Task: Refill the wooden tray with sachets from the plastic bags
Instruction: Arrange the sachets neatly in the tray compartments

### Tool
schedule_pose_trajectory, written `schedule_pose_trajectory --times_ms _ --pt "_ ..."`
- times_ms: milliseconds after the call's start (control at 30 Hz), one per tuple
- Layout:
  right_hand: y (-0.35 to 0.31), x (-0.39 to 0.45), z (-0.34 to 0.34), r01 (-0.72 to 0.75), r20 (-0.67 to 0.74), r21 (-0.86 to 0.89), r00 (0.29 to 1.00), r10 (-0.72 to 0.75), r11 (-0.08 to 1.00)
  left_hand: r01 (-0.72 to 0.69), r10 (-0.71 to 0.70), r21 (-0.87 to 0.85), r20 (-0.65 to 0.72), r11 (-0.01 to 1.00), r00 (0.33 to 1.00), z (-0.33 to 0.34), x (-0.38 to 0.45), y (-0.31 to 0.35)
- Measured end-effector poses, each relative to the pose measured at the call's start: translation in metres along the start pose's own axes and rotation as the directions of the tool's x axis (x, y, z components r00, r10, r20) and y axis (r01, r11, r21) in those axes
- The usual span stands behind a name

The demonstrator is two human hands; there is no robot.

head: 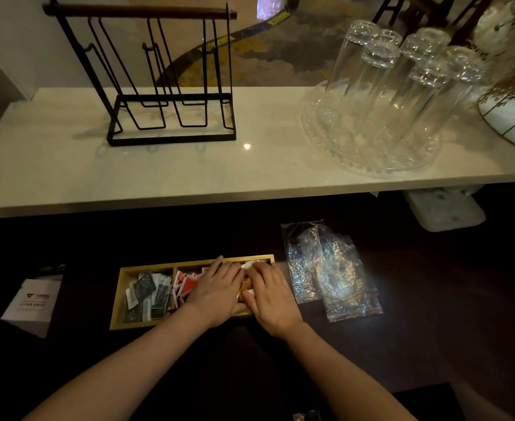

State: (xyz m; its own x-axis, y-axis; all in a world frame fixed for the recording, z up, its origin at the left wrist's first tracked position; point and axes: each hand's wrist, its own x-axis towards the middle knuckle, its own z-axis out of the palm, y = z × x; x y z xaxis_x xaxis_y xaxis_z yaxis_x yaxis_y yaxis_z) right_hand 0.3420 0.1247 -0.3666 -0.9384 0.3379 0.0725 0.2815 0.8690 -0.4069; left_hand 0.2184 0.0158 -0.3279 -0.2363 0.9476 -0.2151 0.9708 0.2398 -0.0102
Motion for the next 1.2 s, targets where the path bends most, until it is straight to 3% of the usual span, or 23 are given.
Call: schedule_pose_trajectory --times_ms 100,200,367,567,633,733,833,1033,1200 --pt "-0.001 -0.005 -0.009 -0.052 0.021 0.193 0.999 0.049 0.98 0.059 -0.067 -0.109 -0.071 0.992 0.995 -0.009 -0.013 -0.005" --pt "-0.002 -0.012 -0.018 -0.13 -0.059 0.299 0.986 0.155 0.945 0.137 -0.15 -0.11 -0.118 0.984 0.982 -0.008 -0.036 -0.017" --pt "-0.011 -0.022 0.0 -0.161 -0.013 0.103 0.987 0.163 0.982 0.09 -0.09 -0.028 0.028 0.996 0.996 0.013 -0.059 -0.017" --pt "-0.007 -0.02 0.009 -0.136 0.082 -0.074 0.986 0.142 0.988 0.085 -0.086 0.043 0.034 0.995 0.996 0.01 -0.053 -0.01" --pt "-0.005 -0.02 0.007 -0.128 0.1 -0.059 0.986 0.133 0.99 0.063 -0.064 0.089 0.014 0.994 0.998 0.007 -0.051 -0.007" --pt "-0.006 -0.02 0.006 -0.133 0.111 -0.039 0.984 0.137 0.99 0.057 -0.057 0.009 0.008 0.998 0.998 -0.002 -0.052 -0.008" --pt "-0.006 -0.02 0.005 -0.135 0.09 -0.043 0.986 0.138 0.99 -0.048 0.047 0.072 0.011 0.996 0.999 -0.004 -0.061 -0.004" --pt "-0.009 -0.018 0.001 -0.164 0.026 0.21 0.986 0.162 0.964 -0.039 0.02 0.119 0.154 0.992 0.988 -0.004 -0.057 0.037" --pt "-0.01 -0.018 0.001 -0.167 0.009 0.201 0.986 0.169 0.965 0.006 -0.01 0.03 0.123 1.0 0.992 -0.002 -0.054 0.046"
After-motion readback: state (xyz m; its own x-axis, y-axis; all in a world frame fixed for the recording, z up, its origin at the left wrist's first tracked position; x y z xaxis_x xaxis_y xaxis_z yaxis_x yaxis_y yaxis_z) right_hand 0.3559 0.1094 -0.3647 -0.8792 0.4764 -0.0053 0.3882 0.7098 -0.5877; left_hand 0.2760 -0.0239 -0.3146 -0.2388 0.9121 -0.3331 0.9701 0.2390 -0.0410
